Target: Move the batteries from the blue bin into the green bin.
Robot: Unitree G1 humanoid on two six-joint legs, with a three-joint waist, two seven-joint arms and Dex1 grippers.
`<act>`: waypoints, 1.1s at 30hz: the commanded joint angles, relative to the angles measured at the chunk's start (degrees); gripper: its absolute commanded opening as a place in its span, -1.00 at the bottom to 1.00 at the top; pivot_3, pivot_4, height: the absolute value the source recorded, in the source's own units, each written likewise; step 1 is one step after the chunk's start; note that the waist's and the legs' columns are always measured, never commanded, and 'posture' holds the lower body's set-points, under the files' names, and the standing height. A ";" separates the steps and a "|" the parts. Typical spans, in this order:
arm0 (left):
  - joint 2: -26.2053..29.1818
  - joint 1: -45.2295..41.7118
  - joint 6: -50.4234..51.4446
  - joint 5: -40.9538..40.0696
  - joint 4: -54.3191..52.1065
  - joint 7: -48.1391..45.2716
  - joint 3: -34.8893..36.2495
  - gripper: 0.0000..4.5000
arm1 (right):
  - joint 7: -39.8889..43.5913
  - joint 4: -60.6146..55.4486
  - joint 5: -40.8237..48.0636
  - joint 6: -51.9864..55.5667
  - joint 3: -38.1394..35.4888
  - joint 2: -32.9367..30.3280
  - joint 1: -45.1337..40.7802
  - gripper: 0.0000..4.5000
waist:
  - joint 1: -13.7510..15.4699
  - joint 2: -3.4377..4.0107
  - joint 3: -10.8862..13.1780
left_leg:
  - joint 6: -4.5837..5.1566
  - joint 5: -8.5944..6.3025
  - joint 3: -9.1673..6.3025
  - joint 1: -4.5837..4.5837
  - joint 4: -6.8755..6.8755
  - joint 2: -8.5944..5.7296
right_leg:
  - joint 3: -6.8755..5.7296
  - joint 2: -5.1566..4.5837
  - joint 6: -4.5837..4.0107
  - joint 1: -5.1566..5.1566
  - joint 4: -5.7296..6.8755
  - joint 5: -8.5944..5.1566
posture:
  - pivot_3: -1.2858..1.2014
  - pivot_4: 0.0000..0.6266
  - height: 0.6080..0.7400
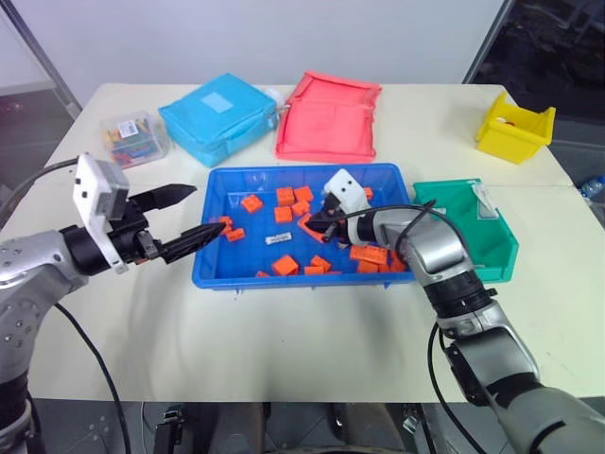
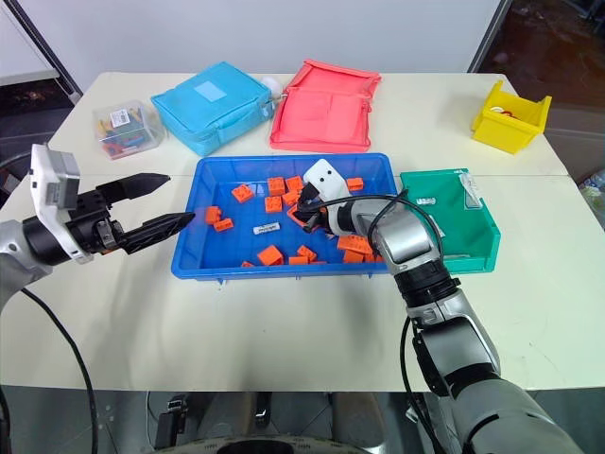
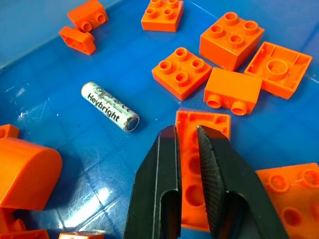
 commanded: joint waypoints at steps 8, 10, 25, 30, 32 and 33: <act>0.42 -1.21 -1.29 -0.13 -0.74 0.58 0.24 1.00 | -3.72 14.49 -7.45 -16.43 0.64 0.55 -9.22 -0.72 | 0.14 -0.01 -0.01 | 0.00 0.00 0.00 0.00 -0.01 -0.01 | 0.00 -0.01 0.00 0.02 -0.01 0.00 | 0.03 -0.52 1.00; 0.42 -0.93 -1.25 -0.29 -1.10 0.81 0.46 1.00 | -3.32 16.77 -8.37 -18.35 0.94 0.95 -9.99 -0.72 | 0.02 -0.01 0.00 | 0.00 0.00 0.03 -0.02 -0.01 -0.03 | 0.01 -0.05 0.00 0.01 -0.02 0.00 | 0.03 -0.52 1.00; 6.20 6.31 -3.12 4.71 -0.18 -4.67 0.89 1.00 | 7.71 -3.92 -2.14 -6.07 3.39 1.90 -3.56 0.96 | 0.01 0.02 0.01 | 0.00 0.00 0.02 -0.01 -0.03 0.03 | 0.00 0.01 -0.01 -0.02 -0.01 0.00 | 0.03 -0.52 1.00; 5.92 6.48 -3.64 4.68 0.24 -5.62 1.29 1.00 | 7.35 -1.64 -2.82 -7.35 5.05 4.45 -3.33 0.96 | 0.01 0.01 0.01 | 0.00 0.00 0.02 -0.01 -0.06 0.04 | 0.00 0.02 -0.02 -0.04 -0.01 -0.01 | 0.03 -0.52 1.00; 5.51 6.29 -3.75 4.77 0.07 -5.26 1.17 1.00 | 7.53 -0.26 -2.98 -7.96 5.74 5.43 -3.31 0.96 | -0.02 0.01 0.01 | 0.00 0.00 0.01 -0.01 -0.06 0.04 | 0.00 0.02 -0.02 -0.04 -0.01 -0.01 | 0.03 -0.52 1.00; 5.26 6.16 -3.81 4.88 -0.05 -4.92 1.00 1.00 | 7.72 0.43 -3.11 -8.29 6.03 5.76 -3.37 0.96 | -0.02 0.02 0.01 | 0.00 0.00 0.01 0.00 -0.06 0.04 | 0.00 0.02 -0.02 -0.04 -0.01 -0.01 | 0.03 -0.52 1.00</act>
